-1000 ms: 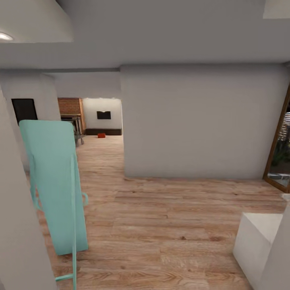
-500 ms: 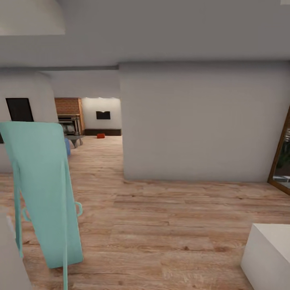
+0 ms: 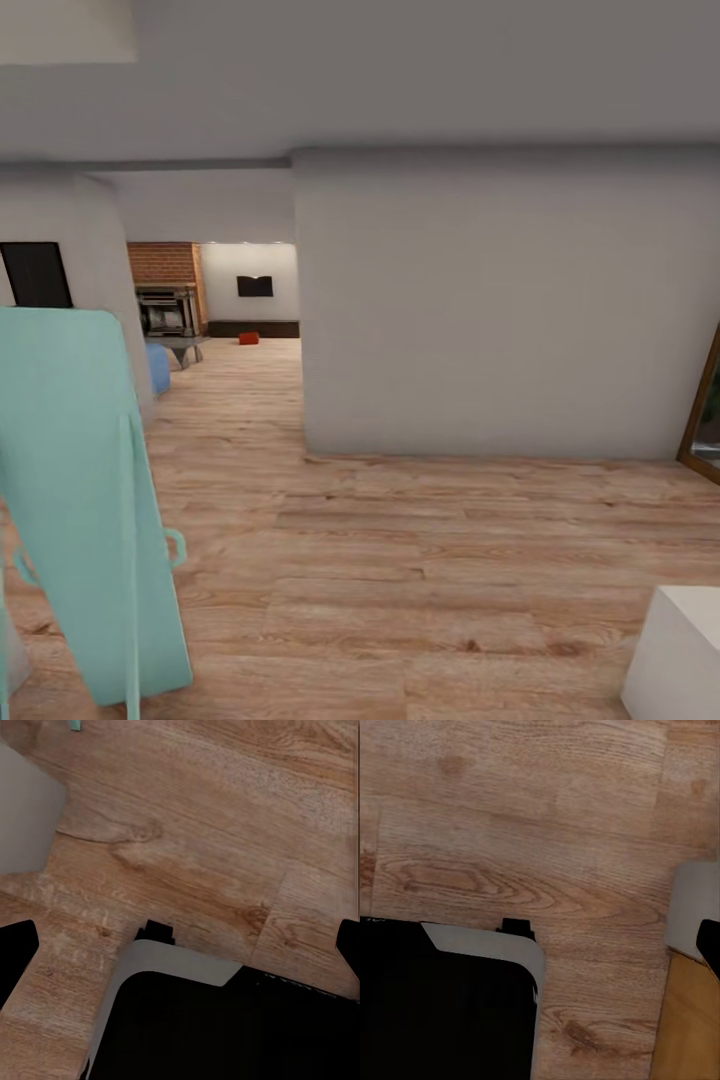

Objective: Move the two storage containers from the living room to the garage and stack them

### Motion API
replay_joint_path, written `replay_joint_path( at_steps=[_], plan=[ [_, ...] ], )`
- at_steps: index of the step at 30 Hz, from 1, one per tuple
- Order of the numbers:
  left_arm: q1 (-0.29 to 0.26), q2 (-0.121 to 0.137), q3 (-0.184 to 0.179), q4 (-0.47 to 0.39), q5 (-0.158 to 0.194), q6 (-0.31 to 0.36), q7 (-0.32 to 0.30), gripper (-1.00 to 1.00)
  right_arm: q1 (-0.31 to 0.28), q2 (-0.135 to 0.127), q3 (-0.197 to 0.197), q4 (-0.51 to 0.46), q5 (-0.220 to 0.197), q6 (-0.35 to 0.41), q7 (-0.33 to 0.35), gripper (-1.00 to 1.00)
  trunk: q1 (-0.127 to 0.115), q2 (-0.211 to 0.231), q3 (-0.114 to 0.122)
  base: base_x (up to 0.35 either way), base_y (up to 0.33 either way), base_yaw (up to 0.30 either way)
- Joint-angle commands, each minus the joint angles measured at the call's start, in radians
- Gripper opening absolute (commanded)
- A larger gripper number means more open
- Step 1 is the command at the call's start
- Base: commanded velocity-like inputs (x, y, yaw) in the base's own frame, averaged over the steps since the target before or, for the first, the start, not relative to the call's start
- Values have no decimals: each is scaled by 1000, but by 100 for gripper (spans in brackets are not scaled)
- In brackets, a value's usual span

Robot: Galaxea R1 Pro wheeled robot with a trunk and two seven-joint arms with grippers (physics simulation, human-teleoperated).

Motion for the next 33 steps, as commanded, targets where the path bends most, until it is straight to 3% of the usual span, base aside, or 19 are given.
replay_joint_path(
  at_steps=[1, 33],
  plan=[
    [-1, 0, -9, 0, 8, -1, 2, 100, -1, 0, 8, 3, -4, -5, -2, 100, 1, -1, -2, 322, 0, 0],
    [-1, 2, -9, 0, 8, -3, 4, 100, -1, -1, 8, 3, -4, -2, -2, 100, 1, -1, -2, 322, 0, 0]
  ],
)
